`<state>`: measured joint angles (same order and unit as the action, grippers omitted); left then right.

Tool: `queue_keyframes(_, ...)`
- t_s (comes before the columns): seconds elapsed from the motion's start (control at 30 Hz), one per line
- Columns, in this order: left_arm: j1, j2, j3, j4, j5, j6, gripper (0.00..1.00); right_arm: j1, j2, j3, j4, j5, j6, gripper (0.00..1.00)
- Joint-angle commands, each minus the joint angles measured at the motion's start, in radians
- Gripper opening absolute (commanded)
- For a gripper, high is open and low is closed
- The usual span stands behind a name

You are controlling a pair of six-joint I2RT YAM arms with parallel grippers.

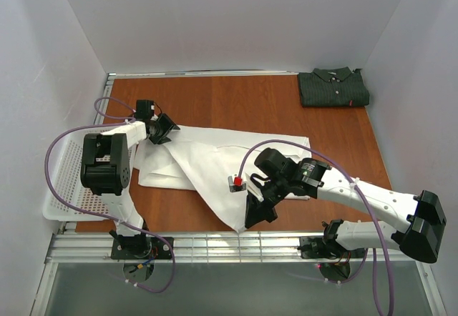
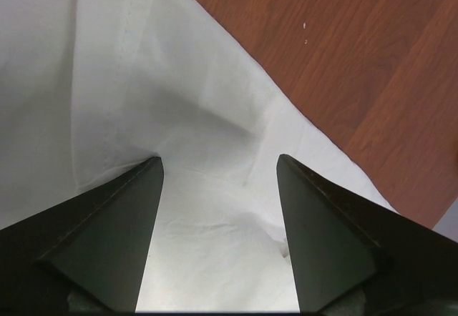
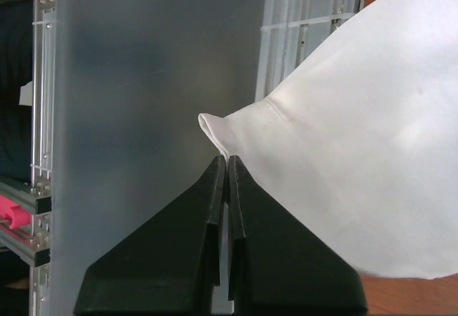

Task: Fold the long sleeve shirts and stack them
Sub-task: Fold the shirt

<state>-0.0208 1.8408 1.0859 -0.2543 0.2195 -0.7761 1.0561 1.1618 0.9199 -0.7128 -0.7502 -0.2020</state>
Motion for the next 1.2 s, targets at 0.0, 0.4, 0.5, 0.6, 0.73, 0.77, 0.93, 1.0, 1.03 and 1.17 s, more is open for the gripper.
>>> queue_keyframes(0.0,0.013,0.006,-0.026,-0.119,-0.091,0.011,0.62,0.013,-0.004,0.028,-0.022,-0.094,-0.004,0.01)
queue_keyframes(0.4,0.013,-0.210,0.060,-0.106,-0.080,0.126,0.81,0.015,0.196,0.249,0.016,-0.094,0.012,0.01)
queue_keyframes(0.5,0.013,-0.297,0.068,-0.103,-0.089,0.210,0.84,0.015,0.245,0.351,0.019,-0.020,0.032,0.01)
queue_keyframes(0.6,0.013,-0.389,0.023,-0.073,-0.085,0.270,0.84,-0.004,0.286,0.442,0.024,0.095,0.075,0.01)
queue_keyframes(0.73,0.010,-0.480,-0.089,-0.001,-0.002,0.320,0.83,-0.180,0.326,0.484,0.065,0.097,0.193,0.01)
queue_keyframes(0.77,0.007,-0.500,-0.125,0.021,0.013,0.346,0.82,-0.218,0.326,0.479,0.085,0.091,0.261,0.01)
queue_keyframes(0.93,-0.071,-0.483,-0.166,0.061,0.067,0.457,0.80,-0.374,0.308,0.451,0.187,0.029,0.339,0.01)
queue_keyframes(1.0,-0.105,-0.444,-0.124,0.058,0.084,0.504,0.79,-0.373,0.303,0.456,0.196,-0.003,0.351,0.01)
queue_keyframes(1.03,-0.138,-0.430,-0.106,0.055,0.090,0.511,0.77,-0.366,0.302,0.450,0.200,-0.015,0.351,0.01)
queue_keyframes(1.17,-0.229,-0.325,-0.002,0.036,0.084,0.522,0.73,-0.298,0.286,0.419,0.199,-0.018,0.339,0.01)
